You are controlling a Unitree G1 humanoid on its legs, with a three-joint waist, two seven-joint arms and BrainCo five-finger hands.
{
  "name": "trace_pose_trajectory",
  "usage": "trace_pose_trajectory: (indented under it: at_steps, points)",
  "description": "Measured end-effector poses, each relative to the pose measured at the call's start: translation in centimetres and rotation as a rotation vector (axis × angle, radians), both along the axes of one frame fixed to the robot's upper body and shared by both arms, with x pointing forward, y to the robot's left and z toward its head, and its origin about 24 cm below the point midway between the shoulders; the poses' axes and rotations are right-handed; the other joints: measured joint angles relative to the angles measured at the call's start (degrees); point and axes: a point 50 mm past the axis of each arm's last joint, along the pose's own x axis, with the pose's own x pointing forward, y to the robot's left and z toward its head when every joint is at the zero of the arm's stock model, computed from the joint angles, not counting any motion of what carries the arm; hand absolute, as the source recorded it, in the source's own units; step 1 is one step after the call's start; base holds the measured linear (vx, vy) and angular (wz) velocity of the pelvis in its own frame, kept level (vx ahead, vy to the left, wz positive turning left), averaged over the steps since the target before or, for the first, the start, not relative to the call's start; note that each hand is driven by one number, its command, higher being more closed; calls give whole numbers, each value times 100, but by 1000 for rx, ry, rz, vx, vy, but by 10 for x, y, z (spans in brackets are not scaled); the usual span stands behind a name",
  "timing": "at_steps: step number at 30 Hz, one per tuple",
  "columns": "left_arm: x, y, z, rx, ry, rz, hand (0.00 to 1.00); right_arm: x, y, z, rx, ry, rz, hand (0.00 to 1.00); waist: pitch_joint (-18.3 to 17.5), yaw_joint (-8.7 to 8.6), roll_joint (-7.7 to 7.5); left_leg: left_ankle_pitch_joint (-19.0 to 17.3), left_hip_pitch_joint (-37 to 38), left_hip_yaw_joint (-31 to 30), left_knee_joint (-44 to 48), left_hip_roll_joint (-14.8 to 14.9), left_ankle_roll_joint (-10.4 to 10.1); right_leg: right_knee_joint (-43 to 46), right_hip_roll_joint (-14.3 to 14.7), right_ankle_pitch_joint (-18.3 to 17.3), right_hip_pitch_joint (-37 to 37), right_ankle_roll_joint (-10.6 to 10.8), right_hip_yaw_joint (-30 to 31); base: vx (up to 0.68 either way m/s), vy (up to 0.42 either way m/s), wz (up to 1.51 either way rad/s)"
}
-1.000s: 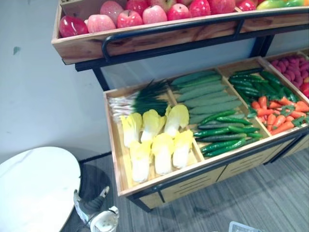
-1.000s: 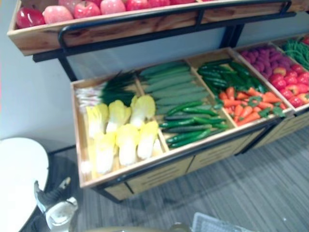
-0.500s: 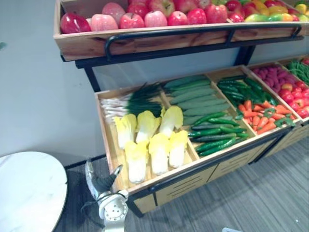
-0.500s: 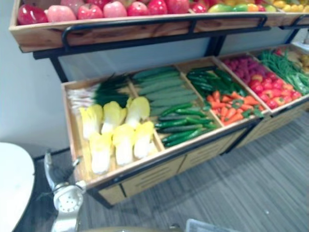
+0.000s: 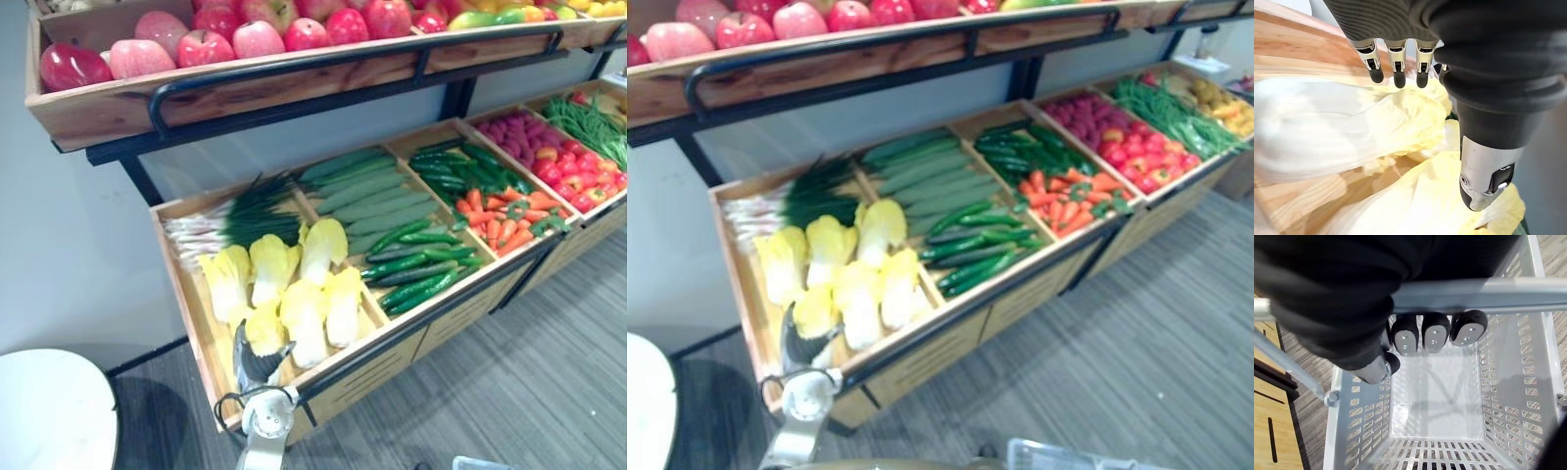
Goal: Pick vegetable in the basket
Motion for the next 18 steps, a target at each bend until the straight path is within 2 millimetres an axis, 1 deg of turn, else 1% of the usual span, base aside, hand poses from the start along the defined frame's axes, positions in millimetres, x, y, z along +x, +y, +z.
trace_pose_trajectory:
  at_steps: [3, 8, 12, 18]
  points:
    - [-3, 3, -4, 3, 22, 27, 0, 1, -1, 0, -11, 7, 17, 100, -5, -7, 10, -66, 11, 123, 41, -10, -32, -89, 3, 45, -28, -16, 112, -42, -7, -23]
    - [-3, 13, -3, 19, 15, 107, 0, 2, -2, 1, -24, 7, 14, 100, -2, -15, 33, -133, 0, 244, 100, -14, -42, -120, 12, 78, -105, -17, 239, -6, -10, -14]
    - [1, 21, 1, 34, -5, 163, 0, 2, -2, 1, -29, 9, 13, 100, -17, -15, 65, -139, 1, 230, 99, -15, -39, -115, 12, 84, -99, -9, 228, 0, 0, 0]
    - [-6, 31, -4, 49, 30, 228, 0, 3, -1, 1, -30, 9, 21, 100, -25, -9, 78, -143, -1, 147, 99, -21, -36, -113, 3, 83, -74, -9, 190, -7, -13, 2]
